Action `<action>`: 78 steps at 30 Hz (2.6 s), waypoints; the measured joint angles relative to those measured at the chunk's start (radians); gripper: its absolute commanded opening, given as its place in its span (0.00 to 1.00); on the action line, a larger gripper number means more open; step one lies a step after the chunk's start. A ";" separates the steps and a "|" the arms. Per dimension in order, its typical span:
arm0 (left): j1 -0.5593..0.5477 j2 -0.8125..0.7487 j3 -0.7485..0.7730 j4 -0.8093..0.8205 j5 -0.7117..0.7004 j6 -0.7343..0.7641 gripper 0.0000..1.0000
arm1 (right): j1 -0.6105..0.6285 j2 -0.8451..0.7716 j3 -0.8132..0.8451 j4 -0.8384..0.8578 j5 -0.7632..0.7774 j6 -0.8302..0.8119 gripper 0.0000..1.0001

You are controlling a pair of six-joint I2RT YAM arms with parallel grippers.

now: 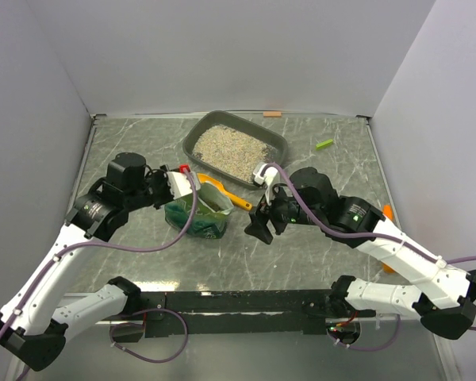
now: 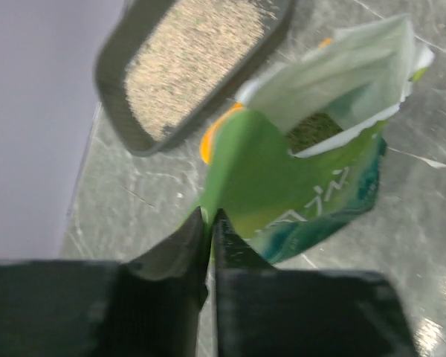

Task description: Fill the litter box with clean litter

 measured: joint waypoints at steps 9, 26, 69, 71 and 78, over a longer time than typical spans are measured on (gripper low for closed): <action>-0.007 -0.013 -0.024 -0.053 -0.014 -0.093 0.01 | 0.000 0.038 0.002 0.000 -0.010 0.002 0.79; -0.034 -0.183 0.085 -0.304 -0.199 -0.351 0.01 | -0.015 0.259 0.169 -0.007 0.098 0.045 0.78; -0.034 -0.537 -0.162 -0.056 -0.133 -0.495 0.74 | -0.213 0.908 0.319 0.107 -0.006 -0.245 0.81; -0.034 -0.537 -0.130 -0.040 -0.136 -0.525 0.80 | -0.213 0.937 0.339 0.090 -0.004 -0.245 0.81; -0.034 -0.537 -0.038 0.012 -0.136 -0.629 0.91 | -0.213 1.000 0.394 0.073 0.010 -0.245 0.81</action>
